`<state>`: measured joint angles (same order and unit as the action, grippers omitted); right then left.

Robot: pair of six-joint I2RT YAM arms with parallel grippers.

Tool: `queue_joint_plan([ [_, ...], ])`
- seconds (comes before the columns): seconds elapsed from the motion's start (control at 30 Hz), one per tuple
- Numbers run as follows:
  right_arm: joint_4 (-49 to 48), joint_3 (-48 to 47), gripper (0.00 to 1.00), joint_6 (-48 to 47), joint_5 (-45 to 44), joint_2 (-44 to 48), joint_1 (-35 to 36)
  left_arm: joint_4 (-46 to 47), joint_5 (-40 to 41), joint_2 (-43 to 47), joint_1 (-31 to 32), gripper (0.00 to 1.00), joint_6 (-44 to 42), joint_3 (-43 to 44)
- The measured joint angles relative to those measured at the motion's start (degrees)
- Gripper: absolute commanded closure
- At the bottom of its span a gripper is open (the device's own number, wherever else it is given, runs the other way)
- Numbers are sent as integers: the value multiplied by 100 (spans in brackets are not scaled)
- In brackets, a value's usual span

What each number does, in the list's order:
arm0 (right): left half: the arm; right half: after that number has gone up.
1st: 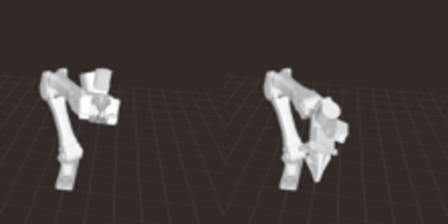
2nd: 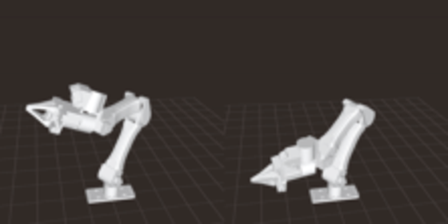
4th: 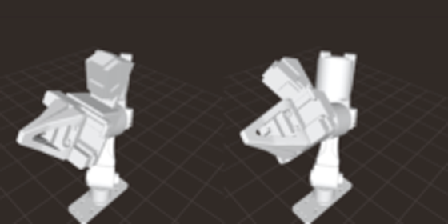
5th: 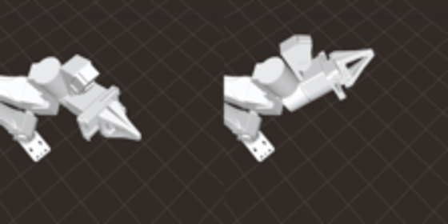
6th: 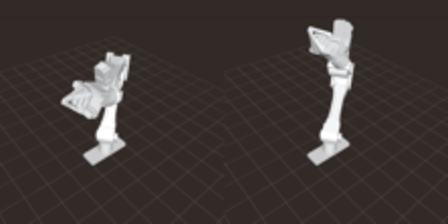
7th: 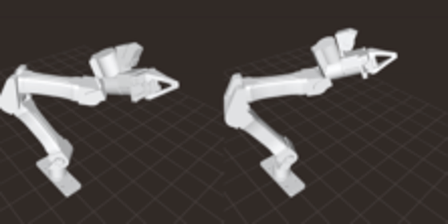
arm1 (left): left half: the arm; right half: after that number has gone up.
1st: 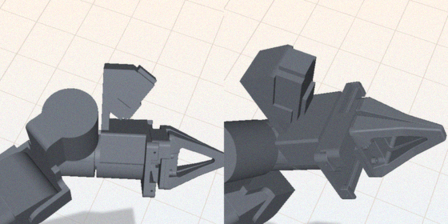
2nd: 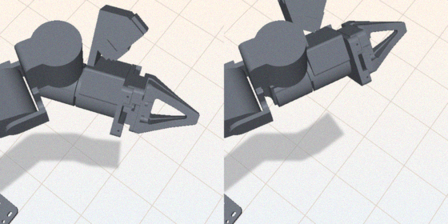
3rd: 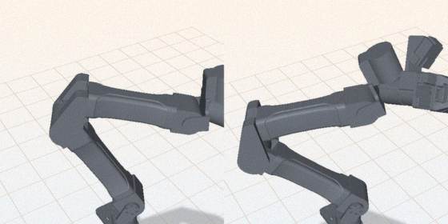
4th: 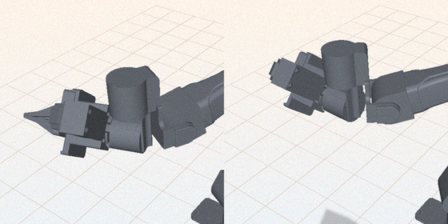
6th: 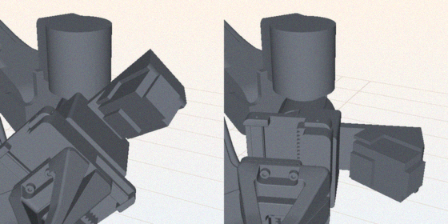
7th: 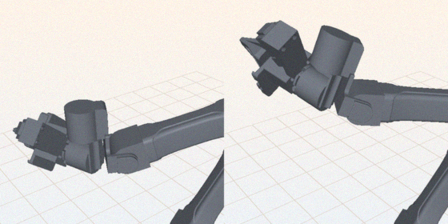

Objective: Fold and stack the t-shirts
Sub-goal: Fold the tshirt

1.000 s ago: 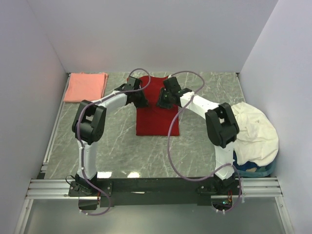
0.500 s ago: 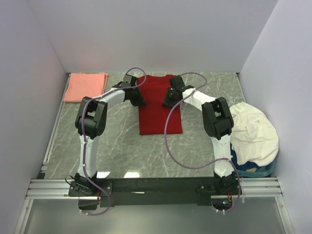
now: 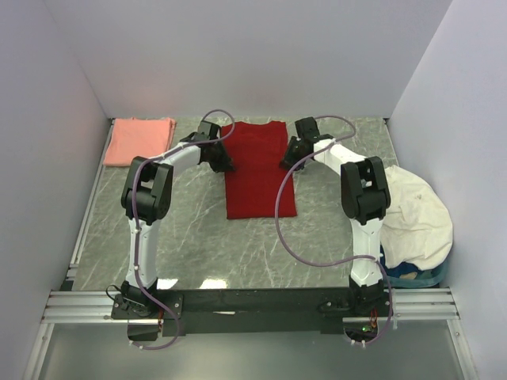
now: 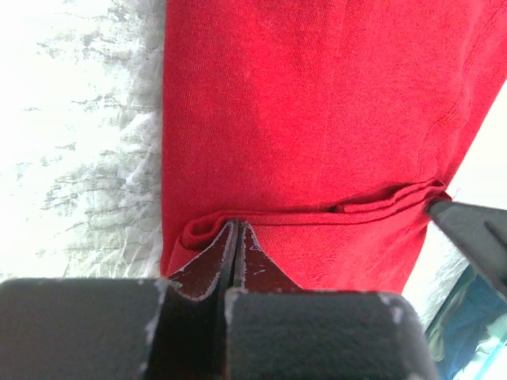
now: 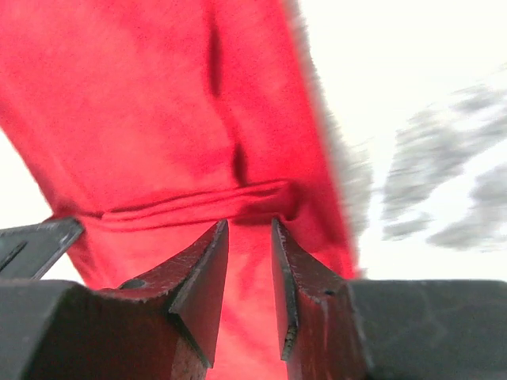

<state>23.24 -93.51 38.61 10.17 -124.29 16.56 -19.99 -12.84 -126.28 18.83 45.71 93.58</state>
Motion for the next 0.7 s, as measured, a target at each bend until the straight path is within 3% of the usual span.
queue_joint_plan([
  [0.43,46,125,67,-85,-39,0,-197,-4,-90,0,-39,99,-98,11],
  [0.7,227,188,56,-179,-164,310,-273,-129,-203,68,-90,81,-308,348],
])
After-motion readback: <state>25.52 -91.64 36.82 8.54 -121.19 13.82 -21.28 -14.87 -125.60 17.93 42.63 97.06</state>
